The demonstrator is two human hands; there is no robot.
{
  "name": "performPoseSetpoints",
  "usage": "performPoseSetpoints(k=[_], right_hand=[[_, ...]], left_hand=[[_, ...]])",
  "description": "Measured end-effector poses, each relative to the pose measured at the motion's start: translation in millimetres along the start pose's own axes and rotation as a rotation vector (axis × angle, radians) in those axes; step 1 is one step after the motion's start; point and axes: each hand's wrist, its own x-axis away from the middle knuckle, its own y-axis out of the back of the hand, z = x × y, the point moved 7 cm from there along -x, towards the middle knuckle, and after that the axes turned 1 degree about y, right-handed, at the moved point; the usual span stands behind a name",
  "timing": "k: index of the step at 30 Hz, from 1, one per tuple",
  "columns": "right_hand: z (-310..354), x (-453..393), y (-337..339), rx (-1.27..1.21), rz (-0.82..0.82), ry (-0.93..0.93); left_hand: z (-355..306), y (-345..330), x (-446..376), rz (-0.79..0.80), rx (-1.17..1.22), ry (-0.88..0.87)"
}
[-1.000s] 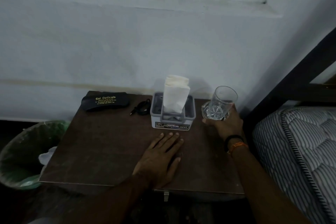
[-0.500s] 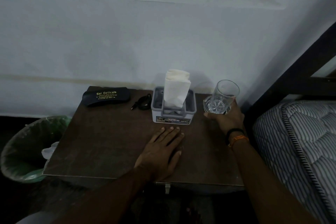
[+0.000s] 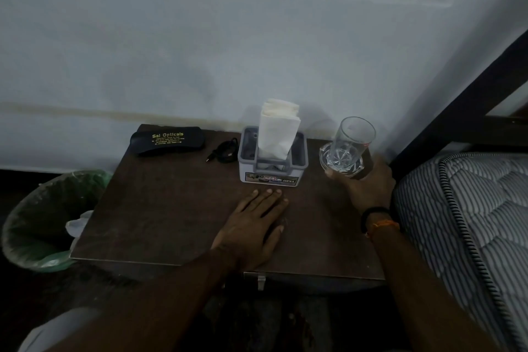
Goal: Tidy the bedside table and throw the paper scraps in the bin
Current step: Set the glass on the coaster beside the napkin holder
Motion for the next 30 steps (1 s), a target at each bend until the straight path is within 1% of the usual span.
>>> performPoseSetpoints(k=[3,6,11,16,18,20,22,24,26,28,30], right_hand=[[8,23,13,-0.027,-0.02,-0.022],[13,46,8,-0.124,0.061,-0.084],[34,86,-10,-0.089,0.168,-0.008],[45,86,-28,-0.096,0.25,-0.001],[47,84,-36,-0.113,0.284,-0.03],[48,84,-42,-0.131,0.308,-0.058],[49,84,-48,-0.153,0.324,-0.085],[48,85,-54,-0.189,0.337,-0.118],[48,86,-58,-0.222,0.33,-0.139],[50,86,-59,-0.235,0.302,-0.139],[53,86,-60,-0.243,0.282,-0.134]], left_hand=[[-1,1,1,-0.004,0.012,-0.002],[-2,2,1,-0.015,0.021,0.0],[-1,3,2,-0.022,0.036,-0.001],[-2,2,1,-0.032,0.074,-0.013],[1,1,4,-0.058,0.138,-0.006],[7,6,9,-0.106,0.262,0.052],[16,21,15,-0.239,0.355,0.15],[29,41,20,-0.41,0.423,0.299],[45,52,22,-0.505,0.559,0.462],[56,51,18,-0.485,0.759,0.559],[58,47,12,-0.41,0.871,0.564]])
